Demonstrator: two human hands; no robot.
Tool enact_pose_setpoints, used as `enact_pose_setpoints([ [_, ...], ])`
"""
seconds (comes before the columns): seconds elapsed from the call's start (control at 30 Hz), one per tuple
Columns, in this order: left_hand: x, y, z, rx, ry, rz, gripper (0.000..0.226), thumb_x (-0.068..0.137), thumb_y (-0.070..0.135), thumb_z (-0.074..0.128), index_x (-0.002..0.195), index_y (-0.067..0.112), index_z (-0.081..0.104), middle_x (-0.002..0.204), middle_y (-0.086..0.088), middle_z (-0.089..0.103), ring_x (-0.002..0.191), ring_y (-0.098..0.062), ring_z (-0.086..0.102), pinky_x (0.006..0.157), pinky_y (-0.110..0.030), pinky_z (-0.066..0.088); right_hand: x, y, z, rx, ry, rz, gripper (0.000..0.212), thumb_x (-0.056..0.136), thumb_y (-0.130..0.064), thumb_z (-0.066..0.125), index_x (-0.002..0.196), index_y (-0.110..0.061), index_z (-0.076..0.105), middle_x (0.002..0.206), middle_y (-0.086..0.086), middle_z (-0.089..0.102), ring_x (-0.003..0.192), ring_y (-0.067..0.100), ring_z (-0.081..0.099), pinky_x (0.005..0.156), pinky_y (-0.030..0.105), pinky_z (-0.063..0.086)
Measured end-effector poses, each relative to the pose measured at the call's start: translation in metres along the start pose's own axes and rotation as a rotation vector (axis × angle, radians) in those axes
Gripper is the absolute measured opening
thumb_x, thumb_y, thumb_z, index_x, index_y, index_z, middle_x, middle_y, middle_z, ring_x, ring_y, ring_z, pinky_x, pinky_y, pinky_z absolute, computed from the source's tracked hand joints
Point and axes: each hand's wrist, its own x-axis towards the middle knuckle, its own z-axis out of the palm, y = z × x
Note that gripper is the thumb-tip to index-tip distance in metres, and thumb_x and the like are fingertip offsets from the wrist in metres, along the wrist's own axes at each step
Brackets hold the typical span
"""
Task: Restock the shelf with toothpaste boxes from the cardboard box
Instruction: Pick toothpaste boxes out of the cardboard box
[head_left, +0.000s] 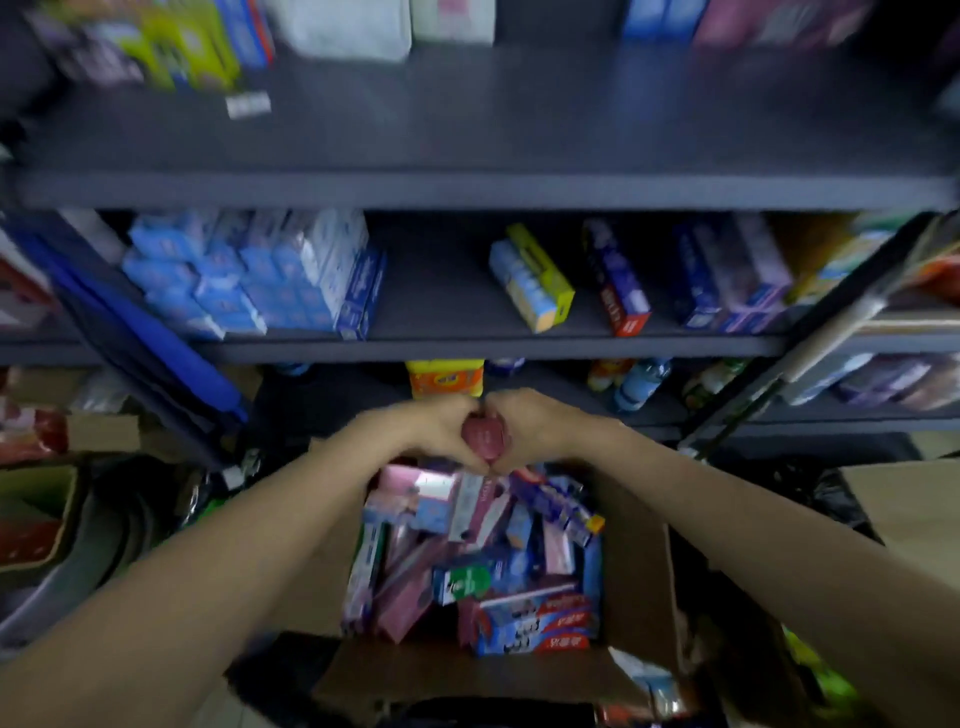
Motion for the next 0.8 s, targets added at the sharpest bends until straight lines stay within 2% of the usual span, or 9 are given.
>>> enact_pose_setpoints([
  [0.07, -0.002, 0.023, -0.043, 0.149, 0.025, 0.049, 0.054, 0.068, 0.023, 0.081, 0.114, 0.007, 0.057, 0.112, -0.009, 0.063, 0.103, -0.024, 0.058, 0.079, -0.025, 0.042, -0.013, -0.008, -0.039, 0.089, 0.067, 0.019, 0.039, 0.071, -0.028, 0.080, 0.100, -0.016, 0.056, 0.093, 0.000, 0.056, 0.083, 0.013, 0.053, 0.063, 0.018, 0.038],
  [0.13, -0.013, 0.046, -0.087, 0.201, 0.049, 0.091, 0.054, 0.068, 0.022, 0.081, 0.114, 0.012, 0.055, 0.110, -0.002, 0.061, 0.100, -0.017, 0.057, 0.078, -0.021, 0.041, -0.030, -0.011, -0.081, 0.310, 0.071, 0.052, 0.038, 0.076, -0.026, 0.076, 0.106, -0.011, 0.057, 0.096, 0.007, 0.059, 0.078, 0.017, 0.055, 0.059, 0.024, 0.043],
  [0.23, -0.033, 0.074, -0.138, -0.050, 0.068, 0.184, 0.047, 0.069, 0.003, 0.077, 0.107, 0.017, 0.053, 0.107, 0.007, 0.059, 0.098, -0.003, 0.053, 0.075, -0.006, 0.042, -0.061, -0.007, -0.135, 0.565, 0.122, 0.095, 0.031, 0.089, -0.025, 0.062, 0.114, -0.009, 0.058, 0.097, 0.006, 0.063, 0.062, 0.015, 0.061, 0.047, 0.020, 0.040],
  [0.33, -0.046, 0.100, -0.173, -0.298, 0.114, 0.306, 0.051, 0.065, -0.003, 0.077, 0.104, 0.021, 0.054, 0.110, 0.010, 0.060, 0.097, 0.002, 0.057, 0.078, -0.015, 0.049, -0.085, 0.000, -0.170, 0.573, 0.202, 0.114, 0.028, 0.093, -0.030, 0.054, 0.116, -0.013, 0.057, 0.098, 0.004, 0.058, 0.052, 0.012, 0.064, 0.038, 0.018, 0.030],
  [0.43, -0.044, 0.125, -0.197, -0.383, 0.203, 0.393, 0.053, 0.067, -0.006, 0.074, 0.106, 0.023, 0.055, 0.115, 0.011, 0.056, 0.101, 0.002, 0.055, 0.079, -0.016, 0.050, -0.100, 0.002, -0.197, 0.627, 0.326, 0.098, 0.043, 0.087, -0.026, 0.065, 0.125, -0.013, 0.051, 0.109, 0.001, 0.059, 0.064, 0.023, 0.068, 0.045, 0.020, 0.046],
  [0.5, -0.037, 0.137, -0.207, -0.450, 0.247, 0.434, 0.052, 0.067, -0.008, 0.071, 0.106, 0.022, 0.054, 0.118, 0.008, 0.055, 0.102, 0.000, 0.055, 0.077, -0.016, 0.051, -0.103, 0.003, -0.210, 0.484, 0.477, 0.078, 0.054, 0.080, -0.015, 0.072, 0.128, -0.010, 0.047, 0.119, 0.005, 0.057, 0.068, 0.028, 0.068, 0.052, 0.019, 0.053],
  [0.57, -0.029, 0.145, -0.212, -0.516, 0.272, 0.445, 0.050, 0.072, -0.011, 0.068, 0.105, 0.023, 0.054, 0.121, 0.006, 0.053, 0.103, -0.004, 0.055, 0.073, -0.015, 0.052, -0.101, 0.007, -0.219, 0.145, 0.647, 0.061, 0.057, 0.076, -0.013, 0.075, 0.126, -0.011, 0.049, 0.119, 0.007, 0.060, 0.085, 0.030, 0.067, 0.066, 0.015, 0.052],
  [0.67, -0.015, 0.154, -0.216, -0.567, 0.301, 0.437, 0.049, 0.077, -0.013, 0.061, 0.107, 0.025, 0.053, 0.123, 0.008, 0.050, 0.107, -0.006, 0.053, 0.072, -0.015, 0.052, -0.095, 0.021, -0.229, -0.159, 0.762, 0.078, 0.060, 0.075, -0.025, 0.074, 0.128, -0.014, 0.047, 0.125, 0.004, 0.057, 0.110, 0.026, 0.057, 0.091, 0.035, 0.047],
  [0.8, 0.012, 0.169, -0.216, -0.583, 0.405, 0.454, 0.054, 0.076, -0.009, 0.066, 0.116, 0.024, 0.052, 0.127, 0.002, 0.049, 0.108, -0.013, 0.056, 0.080, -0.025, 0.055, -0.086, 0.041, -0.244, -0.327, 0.837, 0.195, 0.060, 0.079, -0.026, 0.067, 0.132, -0.018, 0.040, 0.127, 0.003, 0.047, 0.105, 0.032, 0.057, 0.081, 0.041, 0.049],
])
